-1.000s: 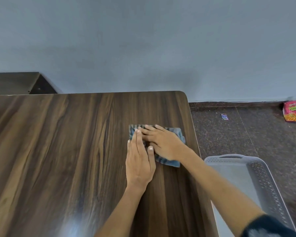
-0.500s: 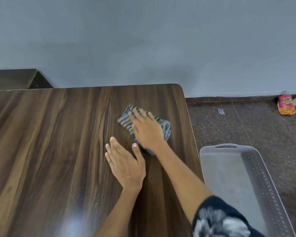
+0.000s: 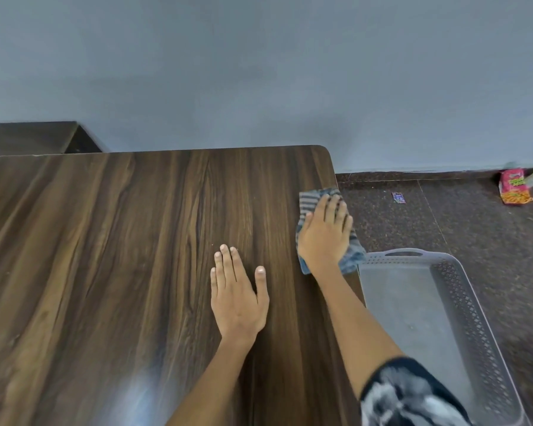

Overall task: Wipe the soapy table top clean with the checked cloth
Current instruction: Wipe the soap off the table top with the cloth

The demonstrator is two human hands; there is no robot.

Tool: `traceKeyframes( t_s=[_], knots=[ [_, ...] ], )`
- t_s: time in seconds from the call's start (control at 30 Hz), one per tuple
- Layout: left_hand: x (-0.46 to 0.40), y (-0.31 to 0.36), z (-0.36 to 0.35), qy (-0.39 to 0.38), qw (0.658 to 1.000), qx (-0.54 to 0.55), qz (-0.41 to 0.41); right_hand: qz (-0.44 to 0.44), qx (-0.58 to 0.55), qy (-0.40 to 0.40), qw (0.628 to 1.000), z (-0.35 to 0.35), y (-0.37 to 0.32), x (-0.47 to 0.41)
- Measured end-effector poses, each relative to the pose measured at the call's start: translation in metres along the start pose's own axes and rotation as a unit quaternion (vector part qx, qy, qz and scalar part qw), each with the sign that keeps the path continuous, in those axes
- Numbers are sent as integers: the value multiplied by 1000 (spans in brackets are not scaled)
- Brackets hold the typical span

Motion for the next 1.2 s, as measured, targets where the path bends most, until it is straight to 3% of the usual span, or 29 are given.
traceKeyframes(
  t_s=[0.07,0.17,0.27,0.4,0.57,0.63,0.7,0.73,0.8,0.9,0.97,1.07,1.2],
  knots=[
    [3,0,2,-2,1000,15,-19,90,28,-46,994,-14,-37,-1],
    [8,-3,12,14,995,94,-29,300,53,-123,945,-38,-90,48],
    [20,-22,28,87,975,201,30,391,29,-187,901,-42,-90,109],
    [31,-34,27,77,977,188,64,349,37,-126,928,-21,-28,153],
    [37,-29,17,33,991,125,21,104,30,-11,994,7,26,97],
    [42,-31,16,26,993,117,14,6,-7,4,1000,5,16,65],
    [49,-33,17,19,992,121,6,-34,-21,-10,999,-7,-14,42],
    [53,-35,18,17,992,128,2,-11,-15,-24,1000,-15,-36,37],
    [61,-39,22,18,988,151,-5,113,4,-58,992,-35,-89,44],
    [78,-50,29,31,982,184,2,340,26,-144,929,-62,-148,109],
    [93,-60,32,36,981,189,8,416,32,-186,889,-71,-150,156],
    [122,-60,37,31,986,154,-50,418,13,-210,884,-60,-113,203],
    [143,-45,35,2,983,108,-150,306,18,-131,943,-26,-26,233]
  ],
)
Point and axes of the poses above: each hand's wrist, its own x-axis away from the middle knuckle, its own z-axis out of the back of the hand, y = z × x, the point moved 9 cm from there along -x, towards the middle knuckle, and after that the axes turned 10 degrees about -x, right-handed, at the moved point
